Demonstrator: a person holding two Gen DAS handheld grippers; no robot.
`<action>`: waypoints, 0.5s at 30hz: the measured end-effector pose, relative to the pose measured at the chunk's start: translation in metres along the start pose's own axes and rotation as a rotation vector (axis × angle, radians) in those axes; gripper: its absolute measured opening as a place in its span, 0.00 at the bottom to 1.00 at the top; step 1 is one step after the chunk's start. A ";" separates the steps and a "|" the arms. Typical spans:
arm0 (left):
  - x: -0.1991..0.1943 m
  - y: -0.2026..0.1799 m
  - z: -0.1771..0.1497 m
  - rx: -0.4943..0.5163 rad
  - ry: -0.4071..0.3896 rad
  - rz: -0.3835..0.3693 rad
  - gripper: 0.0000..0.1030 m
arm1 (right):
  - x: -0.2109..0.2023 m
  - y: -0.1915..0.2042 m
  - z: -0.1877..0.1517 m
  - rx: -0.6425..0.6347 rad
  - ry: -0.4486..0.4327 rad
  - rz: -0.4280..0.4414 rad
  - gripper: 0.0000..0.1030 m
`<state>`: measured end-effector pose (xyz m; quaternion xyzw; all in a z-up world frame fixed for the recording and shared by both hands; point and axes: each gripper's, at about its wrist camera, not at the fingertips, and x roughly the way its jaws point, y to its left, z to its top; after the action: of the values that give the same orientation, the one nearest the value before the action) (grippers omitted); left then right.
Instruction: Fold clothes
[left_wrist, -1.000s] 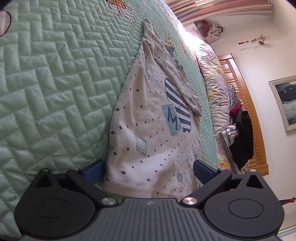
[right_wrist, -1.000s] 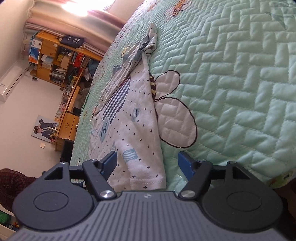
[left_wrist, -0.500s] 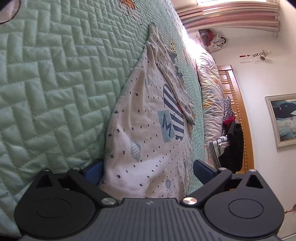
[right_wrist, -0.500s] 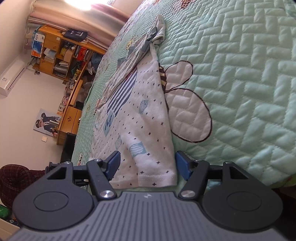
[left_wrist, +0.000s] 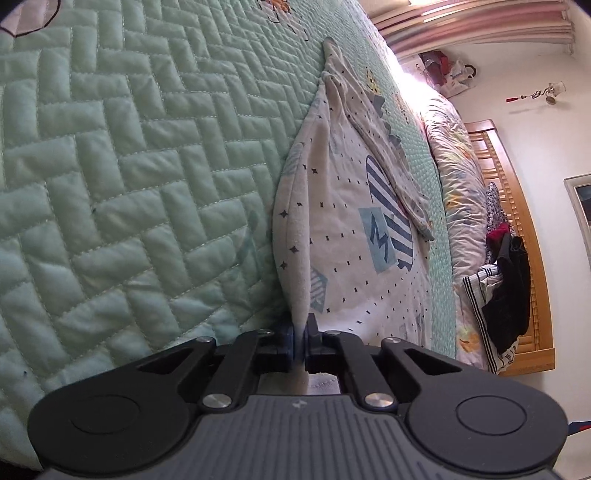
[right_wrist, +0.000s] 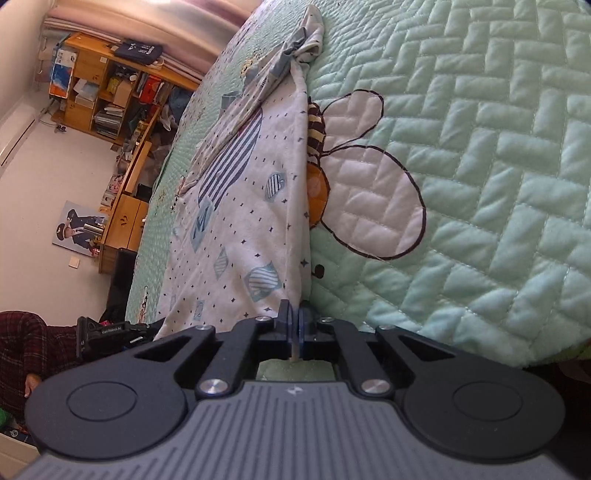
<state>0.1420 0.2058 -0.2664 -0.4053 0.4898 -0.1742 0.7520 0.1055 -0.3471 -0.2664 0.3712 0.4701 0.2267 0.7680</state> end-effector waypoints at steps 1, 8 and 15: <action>-0.002 -0.001 -0.001 0.006 -0.009 0.003 0.04 | 0.000 0.001 -0.001 -0.004 -0.004 -0.004 0.03; -0.025 -0.012 -0.002 0.042 -0.065 -0.013 0.04 | -0.012 0.010 -0.002 -0.019 -0.042 -0.012 0.03; -0.034 -0.021 -0.001 0.049 -0.087 -0.063 0.04 | -0.024 0.014 0.004 0.028 -0.083 0.061 0.03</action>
<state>0.1283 0.2148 -0.2301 -0.4090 0.4392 -0.1920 0.7765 0.0985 -0.3562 -0.2413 0.4049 0.4295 0.2279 0.7744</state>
